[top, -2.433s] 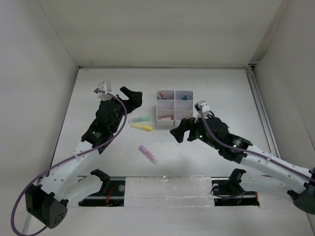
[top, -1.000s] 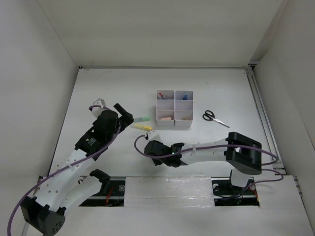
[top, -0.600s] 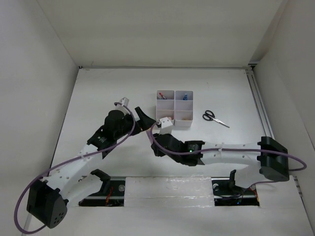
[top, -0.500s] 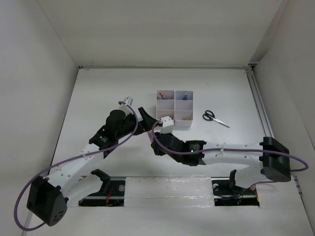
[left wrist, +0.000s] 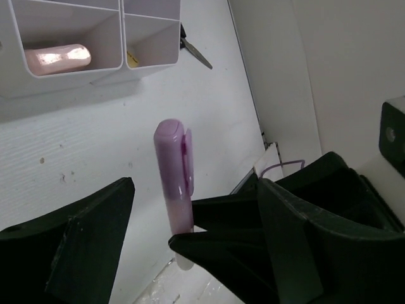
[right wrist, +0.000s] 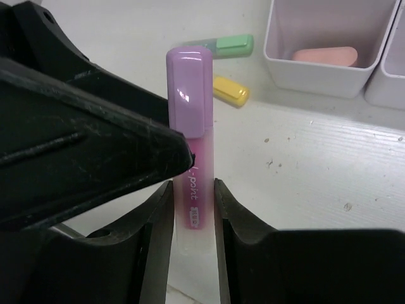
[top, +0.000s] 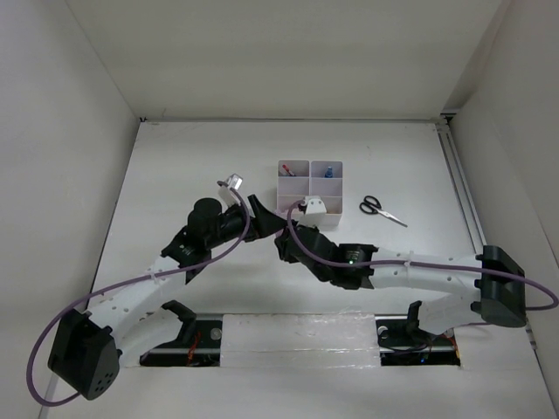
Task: Sort the stationery into containers
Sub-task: Pick up the pen from the center of the board.
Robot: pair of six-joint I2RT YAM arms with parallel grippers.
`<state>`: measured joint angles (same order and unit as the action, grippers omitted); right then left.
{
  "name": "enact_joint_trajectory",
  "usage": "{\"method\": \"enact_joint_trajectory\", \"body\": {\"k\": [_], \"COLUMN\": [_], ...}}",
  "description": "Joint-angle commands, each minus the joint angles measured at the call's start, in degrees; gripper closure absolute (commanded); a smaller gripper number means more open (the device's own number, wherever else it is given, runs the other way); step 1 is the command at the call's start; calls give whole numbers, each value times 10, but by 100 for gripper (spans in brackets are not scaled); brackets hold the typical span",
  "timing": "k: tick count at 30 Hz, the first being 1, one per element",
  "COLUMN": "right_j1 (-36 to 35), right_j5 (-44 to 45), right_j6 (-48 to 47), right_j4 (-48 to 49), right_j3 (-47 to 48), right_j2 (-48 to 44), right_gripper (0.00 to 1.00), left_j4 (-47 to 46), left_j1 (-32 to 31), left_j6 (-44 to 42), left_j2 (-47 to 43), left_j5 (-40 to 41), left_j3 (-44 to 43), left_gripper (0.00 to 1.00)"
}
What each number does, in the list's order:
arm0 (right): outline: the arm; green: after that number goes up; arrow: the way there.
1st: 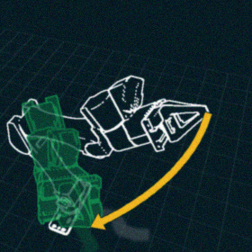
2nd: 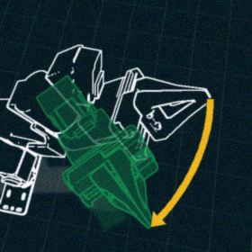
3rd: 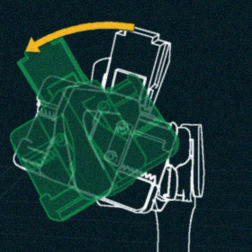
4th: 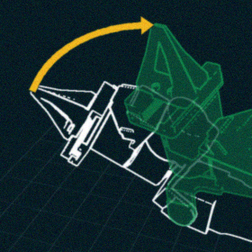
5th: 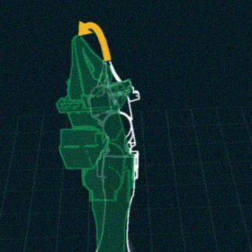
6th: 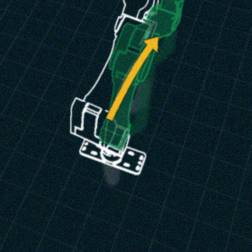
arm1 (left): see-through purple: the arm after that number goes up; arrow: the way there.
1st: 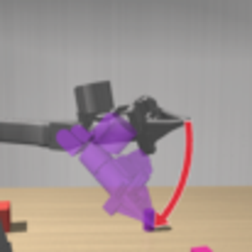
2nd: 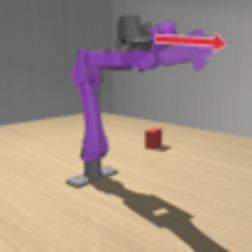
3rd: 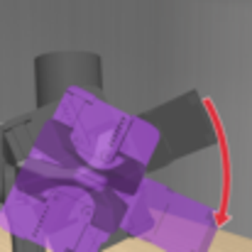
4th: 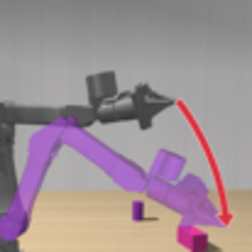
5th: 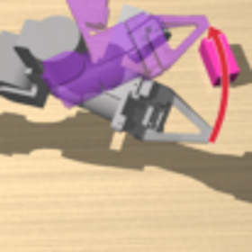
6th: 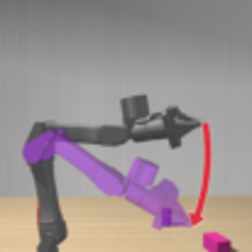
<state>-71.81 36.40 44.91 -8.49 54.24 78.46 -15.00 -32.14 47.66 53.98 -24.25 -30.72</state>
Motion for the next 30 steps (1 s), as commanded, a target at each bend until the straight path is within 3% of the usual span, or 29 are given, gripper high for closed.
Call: {"method": "enact_joint_trajectory", "body": {"k": [1,5,10,17,21,24,25,26,29,30], "right_j1": [7,7,7,7,7,7,7,7,7,7], "right_j5": [23,14,-22,-33,-45,-45,-45,-45,-25,-20], "right_j6": [14,6,-22,-51,-66,-77,-77,-82,-83,-76], "right_j4": [24,41,92,133,152,152,152,152,139,119], "right_j3": [-1,-6,-31,-66,-88,-102,-102,-107,-118,-118], "right_j2": [-16,-22,-42,-92,-131,-160,-165,-176,-199,-206], "right_gripper": [100,100,100,100,90,65,52,27,9,7], "left_j4": [-42,-64,-78,-110,-157,-173,-173,-173,-173,-173], "left_j1": [0,0,0,0,-6,-34,-44,-52,-58,-58], "left_j6": [0,0,0,-23,-37,-68,-77,-85,-104,-111], "left_j2": [3,24,60,89,106,121,121,130,157,164], "left_j5": [-24,-36,-49,-68,-79,-50,-39,-29,-3,15], "left_j3": [8,8,-18,-45,-51,-73,-87,-94,-123,-131], "left_gripper": [27,50,100,100,100,100,100,100,100,100]}}
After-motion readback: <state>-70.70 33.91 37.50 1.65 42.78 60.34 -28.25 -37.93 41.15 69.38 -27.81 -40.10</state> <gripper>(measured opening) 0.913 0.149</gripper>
